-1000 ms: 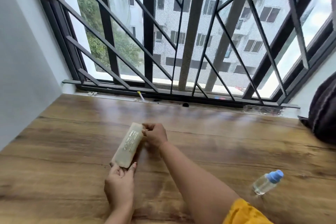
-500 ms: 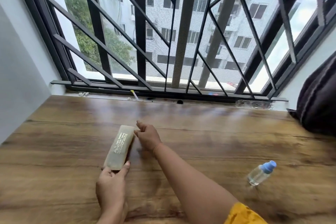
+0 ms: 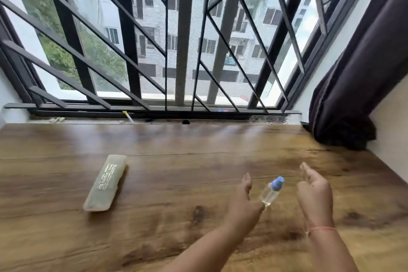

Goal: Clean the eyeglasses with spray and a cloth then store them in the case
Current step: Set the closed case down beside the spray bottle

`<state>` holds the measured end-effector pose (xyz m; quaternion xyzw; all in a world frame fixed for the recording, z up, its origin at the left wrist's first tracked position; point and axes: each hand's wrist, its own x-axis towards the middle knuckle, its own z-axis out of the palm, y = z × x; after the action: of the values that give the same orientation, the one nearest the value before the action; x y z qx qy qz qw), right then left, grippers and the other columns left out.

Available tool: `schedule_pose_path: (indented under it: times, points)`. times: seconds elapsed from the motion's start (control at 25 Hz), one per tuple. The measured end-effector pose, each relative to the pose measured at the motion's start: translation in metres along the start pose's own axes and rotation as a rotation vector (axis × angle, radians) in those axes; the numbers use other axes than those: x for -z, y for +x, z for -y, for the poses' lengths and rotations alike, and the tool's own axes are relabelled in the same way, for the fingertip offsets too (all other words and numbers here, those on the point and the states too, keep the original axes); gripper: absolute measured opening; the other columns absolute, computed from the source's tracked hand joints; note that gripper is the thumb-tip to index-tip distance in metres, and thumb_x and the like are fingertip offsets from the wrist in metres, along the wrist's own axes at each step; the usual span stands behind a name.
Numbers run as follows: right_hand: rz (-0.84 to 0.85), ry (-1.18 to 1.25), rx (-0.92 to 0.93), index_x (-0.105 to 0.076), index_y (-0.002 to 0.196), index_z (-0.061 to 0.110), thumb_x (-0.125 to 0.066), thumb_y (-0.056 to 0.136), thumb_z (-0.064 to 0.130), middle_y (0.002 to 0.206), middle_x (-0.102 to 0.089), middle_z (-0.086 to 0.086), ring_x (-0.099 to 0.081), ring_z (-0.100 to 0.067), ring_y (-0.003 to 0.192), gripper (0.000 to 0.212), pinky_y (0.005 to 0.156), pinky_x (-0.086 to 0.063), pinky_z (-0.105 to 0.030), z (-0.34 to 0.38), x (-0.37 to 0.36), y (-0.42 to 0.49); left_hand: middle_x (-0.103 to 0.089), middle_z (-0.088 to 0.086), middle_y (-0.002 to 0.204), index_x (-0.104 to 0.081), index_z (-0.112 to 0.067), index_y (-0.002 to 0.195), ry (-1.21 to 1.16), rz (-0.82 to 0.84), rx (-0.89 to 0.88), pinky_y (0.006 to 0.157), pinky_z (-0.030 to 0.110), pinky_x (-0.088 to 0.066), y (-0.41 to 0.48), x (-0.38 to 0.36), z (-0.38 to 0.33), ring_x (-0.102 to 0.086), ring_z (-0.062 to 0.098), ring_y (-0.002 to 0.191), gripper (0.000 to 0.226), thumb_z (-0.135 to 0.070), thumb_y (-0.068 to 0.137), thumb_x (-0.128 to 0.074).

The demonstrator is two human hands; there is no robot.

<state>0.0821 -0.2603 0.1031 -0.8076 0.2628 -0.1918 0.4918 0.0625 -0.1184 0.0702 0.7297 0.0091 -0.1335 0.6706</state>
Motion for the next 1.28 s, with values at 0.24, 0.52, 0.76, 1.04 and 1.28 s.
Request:
schedule_pose_path:
  times: [0.24, 0.52, 0.76, 1.04, 1.28]
  points:
    - [0.373, 0.219, -0.215, -0.071, 0.087, 0.008, -0.052, 0.080, -0.008, 0.070, -0.072, -0.002, -0.059, -0.019, 0.067, 0.026, 0.063, -0.046, -0.030, -0.062, -0.019, -0.016, -0.062, 0.011, 0.117, -0.061, -0.016, 0.106, 0.031, 0.077, 0.045, 0.081, 0.027, -0.044, 0.027, -0.055, 0.021, -0.058, 0.021, 0.109, 0.032, -0.026, 0.076, -0.053]
    - [0.381, 0.162, -0.078, -0.070, 0.073, 0.016, -0.059, 0.076, -0.003, 0.068, -0.072, 0.004, -0.060, -0.015, 0.069, 0.022, 0.068, -0.045, -0.032, -0.052, -0.046, -0.021, -0.068, -0.005, 0.092, -0.064, -0.023, 0.101, -0.061, 0.036, 0.035, 0.078, 0.025, -0.047, 0.032, -0.031, 0.029, -0.060, 0.007, 0.085, 0.021, -0.021, 0.083, -0.054]
    - [0.649, 0.087, 0.110, -0.043, 0.046, 0.023, -0.053, 0.071, -0.007, 0.040, -0.041, 0.013, -0.035, -0.007, 0.052, 0.041, 0.052, -0.026, -0.026, 0.033, -0.150, -0.042, -0.069, 0.008, 0.101, -0.062, -0.017, 0.115, 0.004, -0.295, 0.058, 0.086, 0.035, -0.048, 0.061, 0.091, 0.017, -0.062, 0.023, 0.097, 0.051, -0.023, 0.065, -0.052]
    - [1.028, 0.079, 0.161, -0.042, 0.050, 0.028, -0.038, 0.075, -0.014, 0.055, -0.041, 0.010, -0.036, -0.005, 0.055, 0.049, 0.050, -0.028, -0.017, 0.120, -0.263, -0.075, -0.066, 0.013, 0.083, -0.068, -0.004, 0.095, -0.039, -0.612, 0.102, 0.066, 0.033, -0.041, 0.087, 0.242, 0.003, -0.055, 0.024, 0.075, 0.031, 0.003, 0.074, -0.045]
    - [1.080, 0.024, 0.167, -0.043, 0.051, 0.021, -0.041, 0.078, -0.012, 0.056, -0.041, 0.005, -0.036, -0.005, 0.055, 0.043, 0.052, -0.030, -0.018, 0.132, -0.307, -0.085, -0.061, 0.014, 0.070, -0.063, -0.008, 0.067, -0.118, -0.666, 0.119, 0.061, 0.030, -0.037, 0.094, 0.281, 0.005, -0.053, 0.025, 0.067, 0.024, 0.001, 0.052, -0.046]
